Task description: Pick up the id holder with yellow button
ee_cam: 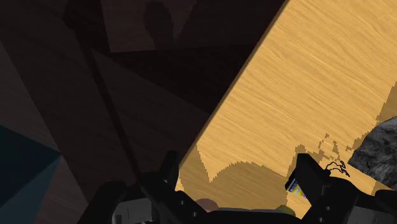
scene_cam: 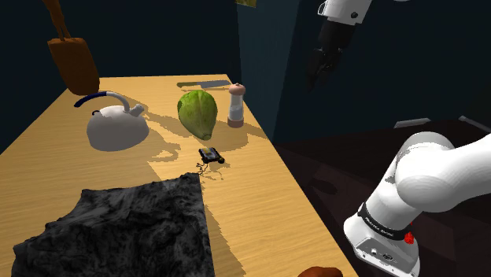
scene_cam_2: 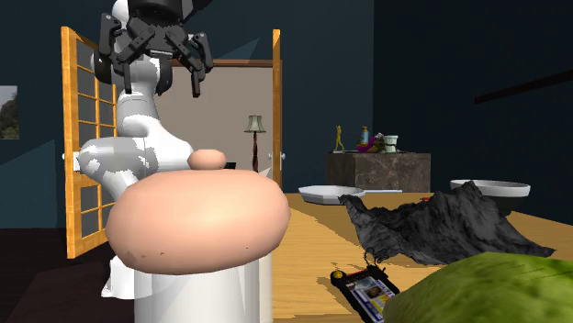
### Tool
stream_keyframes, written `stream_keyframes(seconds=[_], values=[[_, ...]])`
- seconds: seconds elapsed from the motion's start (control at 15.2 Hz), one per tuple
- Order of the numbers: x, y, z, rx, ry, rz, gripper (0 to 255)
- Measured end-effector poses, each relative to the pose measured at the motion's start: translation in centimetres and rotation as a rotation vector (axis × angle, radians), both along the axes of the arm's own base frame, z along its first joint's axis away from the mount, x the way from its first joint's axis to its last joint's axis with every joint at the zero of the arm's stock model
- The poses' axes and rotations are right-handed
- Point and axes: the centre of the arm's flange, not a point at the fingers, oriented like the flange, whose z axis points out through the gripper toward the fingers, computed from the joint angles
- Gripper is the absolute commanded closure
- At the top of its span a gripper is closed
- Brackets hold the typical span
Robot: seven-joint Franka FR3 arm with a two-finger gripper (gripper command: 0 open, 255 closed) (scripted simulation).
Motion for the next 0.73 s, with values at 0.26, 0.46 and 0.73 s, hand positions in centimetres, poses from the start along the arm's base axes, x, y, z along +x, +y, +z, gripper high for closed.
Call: stream_keyframes(seconds=[0.26, 0.46, 0.73], values=[[1.7, 1.3, -1.9, 0.002, 0.008, 0.01, 0], [4.1, 3.2, -4.1, 0.005, 0.017, 0.024, 0], [7.3, 5.9, -7.3, 0.01, 0.03, 0.043, 0]])
